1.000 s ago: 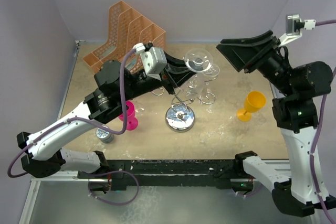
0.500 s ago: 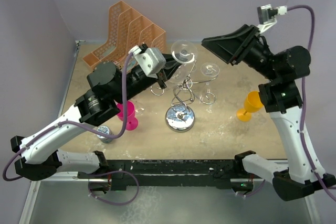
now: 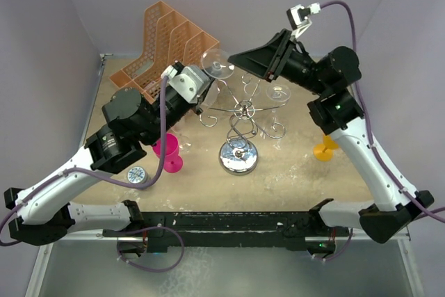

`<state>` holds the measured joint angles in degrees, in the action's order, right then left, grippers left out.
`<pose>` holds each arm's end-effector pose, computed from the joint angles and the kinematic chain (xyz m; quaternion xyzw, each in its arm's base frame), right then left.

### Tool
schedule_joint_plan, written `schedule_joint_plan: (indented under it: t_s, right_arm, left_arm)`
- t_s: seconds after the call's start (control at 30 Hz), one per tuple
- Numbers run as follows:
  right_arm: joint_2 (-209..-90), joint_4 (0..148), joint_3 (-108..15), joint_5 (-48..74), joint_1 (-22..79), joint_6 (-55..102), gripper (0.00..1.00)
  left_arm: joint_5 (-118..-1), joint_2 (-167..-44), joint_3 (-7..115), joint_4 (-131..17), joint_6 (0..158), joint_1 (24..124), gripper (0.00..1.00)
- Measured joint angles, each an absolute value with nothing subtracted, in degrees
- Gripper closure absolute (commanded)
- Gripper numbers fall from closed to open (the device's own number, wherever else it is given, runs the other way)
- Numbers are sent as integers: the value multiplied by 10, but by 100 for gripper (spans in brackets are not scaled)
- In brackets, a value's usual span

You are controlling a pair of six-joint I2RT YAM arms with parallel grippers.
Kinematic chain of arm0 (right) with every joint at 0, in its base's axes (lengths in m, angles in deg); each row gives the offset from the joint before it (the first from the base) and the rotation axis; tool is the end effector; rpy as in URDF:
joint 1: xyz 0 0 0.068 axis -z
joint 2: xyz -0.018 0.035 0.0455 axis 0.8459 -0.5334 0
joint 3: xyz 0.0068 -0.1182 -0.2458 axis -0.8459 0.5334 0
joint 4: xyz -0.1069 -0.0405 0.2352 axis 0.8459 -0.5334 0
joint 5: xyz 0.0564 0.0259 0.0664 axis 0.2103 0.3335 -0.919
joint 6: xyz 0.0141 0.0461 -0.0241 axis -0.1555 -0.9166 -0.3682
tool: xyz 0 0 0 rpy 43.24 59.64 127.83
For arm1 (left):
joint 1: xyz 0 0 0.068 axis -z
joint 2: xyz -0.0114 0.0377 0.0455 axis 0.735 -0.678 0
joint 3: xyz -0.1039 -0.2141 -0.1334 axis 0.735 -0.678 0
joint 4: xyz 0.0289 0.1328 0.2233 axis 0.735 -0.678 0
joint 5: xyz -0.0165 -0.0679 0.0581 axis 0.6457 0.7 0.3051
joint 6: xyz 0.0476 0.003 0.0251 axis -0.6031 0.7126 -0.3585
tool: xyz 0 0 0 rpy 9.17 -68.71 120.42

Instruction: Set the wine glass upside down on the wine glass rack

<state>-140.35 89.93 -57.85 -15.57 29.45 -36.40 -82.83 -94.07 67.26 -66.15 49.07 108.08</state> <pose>0.2073 0.1357 0.5378 -0.1012 0.5338 0.7142 0.4413 0.1121 -0.1815 0.5243 0.3057 0.5321 -0.2106 0.7610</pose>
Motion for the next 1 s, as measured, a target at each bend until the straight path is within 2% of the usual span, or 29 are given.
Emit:
schedule_joint_plan:
  t_s: [0.1,0.4,0.53,0.6,0.77,1.0]
  right_arm:
    - [-1417,902,-586,-147,255,-367,60]
    - [-1439,899,-587,-132,209,-383,91]
    - [-1449,900,-582,-121,191,-414,100]
    - [-1458,900,-581,-113,179,-431,100]
    - [-1484,918,-583,-95,159,-449,100]
    - [-1544,942,-616,-80,158,-443,100]
  left_arm:
    - [-843,-932,672,-675,476,1081,100]
    - [-887,-898,640,-679,457,1081,100]
    - [-900,-869,607,-675,460,1081,100]
    - [-907,-852,589,-675,463,1081,92]
    - [-953,-827,576,-702,478,1081,61]
    - [-1016,-784,541,-721,555,1081,45]
